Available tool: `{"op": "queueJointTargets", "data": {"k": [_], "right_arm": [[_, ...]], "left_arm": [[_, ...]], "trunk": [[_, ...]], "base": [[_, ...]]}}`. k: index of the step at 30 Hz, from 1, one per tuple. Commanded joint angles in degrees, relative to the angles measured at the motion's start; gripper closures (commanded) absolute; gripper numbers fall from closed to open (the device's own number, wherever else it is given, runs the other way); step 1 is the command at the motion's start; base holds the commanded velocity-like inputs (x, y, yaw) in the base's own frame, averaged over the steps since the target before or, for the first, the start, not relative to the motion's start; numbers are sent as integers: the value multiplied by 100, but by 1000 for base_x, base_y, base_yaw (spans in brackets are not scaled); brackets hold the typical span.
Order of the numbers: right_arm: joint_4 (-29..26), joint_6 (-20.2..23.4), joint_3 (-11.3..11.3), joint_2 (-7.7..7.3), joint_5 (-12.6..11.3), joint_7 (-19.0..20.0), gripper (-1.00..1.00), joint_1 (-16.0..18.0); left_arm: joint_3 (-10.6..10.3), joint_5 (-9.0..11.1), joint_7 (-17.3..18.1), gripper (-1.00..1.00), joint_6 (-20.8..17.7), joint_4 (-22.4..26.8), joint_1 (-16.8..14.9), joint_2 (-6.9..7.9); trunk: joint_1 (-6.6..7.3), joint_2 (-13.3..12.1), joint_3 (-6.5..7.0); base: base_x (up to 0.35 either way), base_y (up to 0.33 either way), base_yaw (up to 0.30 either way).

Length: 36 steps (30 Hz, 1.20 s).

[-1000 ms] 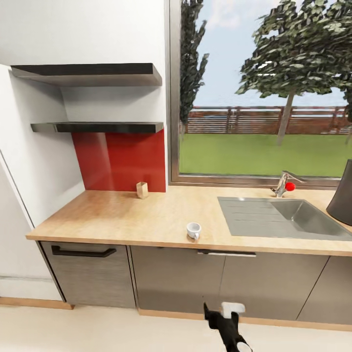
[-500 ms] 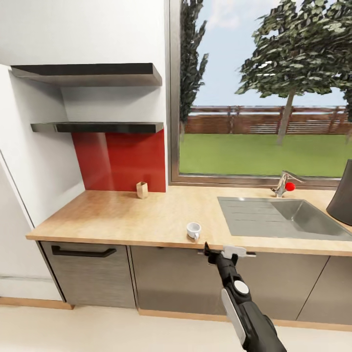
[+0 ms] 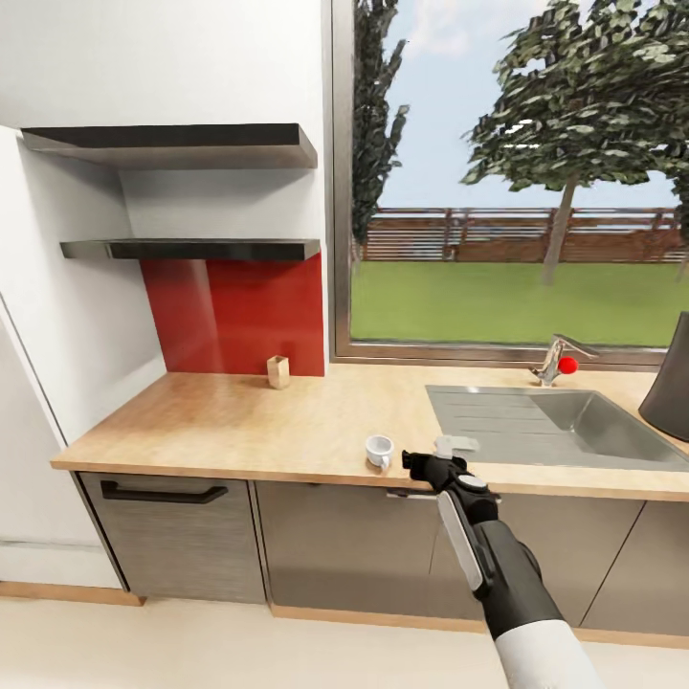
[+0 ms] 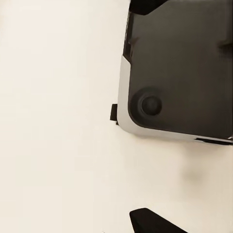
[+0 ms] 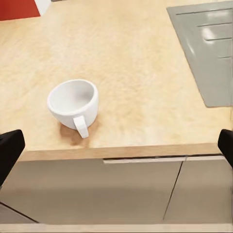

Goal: Set up a coffee station on the kitchen countertop: keep the coffee maker on the countertop, move the bottle of coffee from the kitchen shelf to the counter next to the coffee maker, place a paper coffee filter on top of the coffee maker, put the saucer next to the coffee maker with the coffee cup on the saucer, and place the electric kettle next to the coffee maker.

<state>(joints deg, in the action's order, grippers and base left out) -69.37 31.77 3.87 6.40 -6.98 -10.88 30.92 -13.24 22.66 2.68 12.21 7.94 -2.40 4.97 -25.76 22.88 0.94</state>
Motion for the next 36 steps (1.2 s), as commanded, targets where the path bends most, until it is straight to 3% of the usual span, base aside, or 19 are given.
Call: {"op": "queueJointTargets", "data": {"k": [1, 4, 7, 25, 32, 36], "right_arm": [[-80, 167, 6, -10, -60, -54, -100, 11], [-217, 595, 1, -22, -61, -55, -100, 24], [-243, 733, 4, -28, -59, -50, -100, 27], [-211, 797, 30, -33, -41, -46, -100, 28], [-175, 804, 40, -33, -32, -46, -100, 28], [160, 865, 33, -33, -33, -46, -100, 27]], "left_arm": [[-42, 58, 22, -100, 19, -51, -1, 3], [-41, 61, 22, -100, 15, -305, 2, 9], [-39, 63, 22, -100, 11, -455, 2, 12], [-47, 63, 15, -100, 9, -609, 2, 6], [-47, 63, 14, -100, 9, -610, 2, 4], [-44, 63, 14, -100, 9, -610, 9, 4]], "trunk": [[-2, 4, -3], [-2, 4, -3], [-2, 4, -3], [-2, 4, -3], [-2, 4, -3], [-2, 4, -3]], "base": [[0, 0, 0], [6, 0, 0], [135, 0, 0], [305, 0, 0], [160, 0, 0], [27, 0, 0]]}}
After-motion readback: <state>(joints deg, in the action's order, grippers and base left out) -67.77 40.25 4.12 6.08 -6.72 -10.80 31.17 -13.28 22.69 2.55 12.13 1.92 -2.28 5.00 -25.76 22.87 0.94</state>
